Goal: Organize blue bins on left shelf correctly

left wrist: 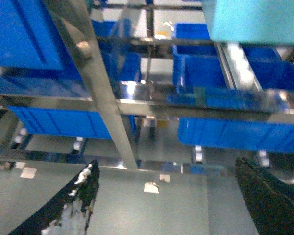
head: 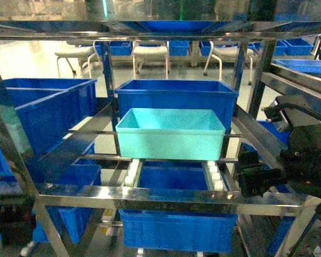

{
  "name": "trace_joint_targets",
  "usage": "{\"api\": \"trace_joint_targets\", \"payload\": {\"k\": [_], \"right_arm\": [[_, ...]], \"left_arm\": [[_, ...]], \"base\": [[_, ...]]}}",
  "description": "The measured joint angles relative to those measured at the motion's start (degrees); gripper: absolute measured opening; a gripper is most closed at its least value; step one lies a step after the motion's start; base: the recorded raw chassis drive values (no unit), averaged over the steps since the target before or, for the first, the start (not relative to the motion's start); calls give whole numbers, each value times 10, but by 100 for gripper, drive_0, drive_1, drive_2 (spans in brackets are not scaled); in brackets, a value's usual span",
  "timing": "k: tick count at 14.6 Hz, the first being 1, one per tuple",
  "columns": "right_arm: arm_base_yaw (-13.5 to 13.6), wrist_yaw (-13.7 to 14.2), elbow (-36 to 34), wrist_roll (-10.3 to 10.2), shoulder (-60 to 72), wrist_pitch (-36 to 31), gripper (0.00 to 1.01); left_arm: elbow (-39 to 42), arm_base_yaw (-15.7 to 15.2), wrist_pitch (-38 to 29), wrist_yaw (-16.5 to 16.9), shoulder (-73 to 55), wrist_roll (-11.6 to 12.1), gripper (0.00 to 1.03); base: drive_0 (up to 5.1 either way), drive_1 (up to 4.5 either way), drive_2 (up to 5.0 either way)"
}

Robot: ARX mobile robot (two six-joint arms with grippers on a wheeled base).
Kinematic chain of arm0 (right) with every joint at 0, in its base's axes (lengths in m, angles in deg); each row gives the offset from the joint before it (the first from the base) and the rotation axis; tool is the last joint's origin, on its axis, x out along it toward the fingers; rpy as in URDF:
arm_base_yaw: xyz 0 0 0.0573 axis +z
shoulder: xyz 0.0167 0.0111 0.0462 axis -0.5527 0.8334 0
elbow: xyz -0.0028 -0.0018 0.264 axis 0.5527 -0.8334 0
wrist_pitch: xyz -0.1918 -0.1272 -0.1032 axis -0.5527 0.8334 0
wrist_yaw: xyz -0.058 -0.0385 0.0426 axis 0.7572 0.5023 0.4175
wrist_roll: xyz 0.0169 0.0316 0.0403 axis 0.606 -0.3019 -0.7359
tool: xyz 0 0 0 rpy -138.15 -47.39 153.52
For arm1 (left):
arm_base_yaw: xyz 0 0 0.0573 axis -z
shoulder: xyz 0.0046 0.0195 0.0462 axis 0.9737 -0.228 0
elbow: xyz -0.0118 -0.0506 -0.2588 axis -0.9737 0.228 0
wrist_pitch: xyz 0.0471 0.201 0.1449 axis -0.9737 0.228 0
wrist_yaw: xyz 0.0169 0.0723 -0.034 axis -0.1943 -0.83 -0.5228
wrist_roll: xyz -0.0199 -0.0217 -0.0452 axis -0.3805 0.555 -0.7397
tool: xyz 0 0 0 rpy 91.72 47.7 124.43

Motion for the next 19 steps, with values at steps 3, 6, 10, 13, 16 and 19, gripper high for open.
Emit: {"api": "trace_joint_targets", "payload": {"k": [3,6,10,13,16,19], "right_arm": [[-2,96,-88,6,15,-168,74],[-16,125,-148,7,14,-243,65],[-49,113,-238,7,-143,-364,28],[-57,103,-279,8,-168,-351,13],[-78,82,-343,11,-297,-356,2],[-118,33,-388,12,-417,-288,2]], "left_arm": [[63,-4,-63,37,-46,12,69],[101,-5,-109,47,-27,19,60],[121,-46,-148,79,150,22,23],[135,-43,-134,83,199,22,9],[139,-45,-89,82,386,24,2],[139,-45,64,82,552,24,2]], "base": [[0,0,0],[0,0,0],[0,0,0],[0,0,0],[0,0,0],[0,0,0]]}}
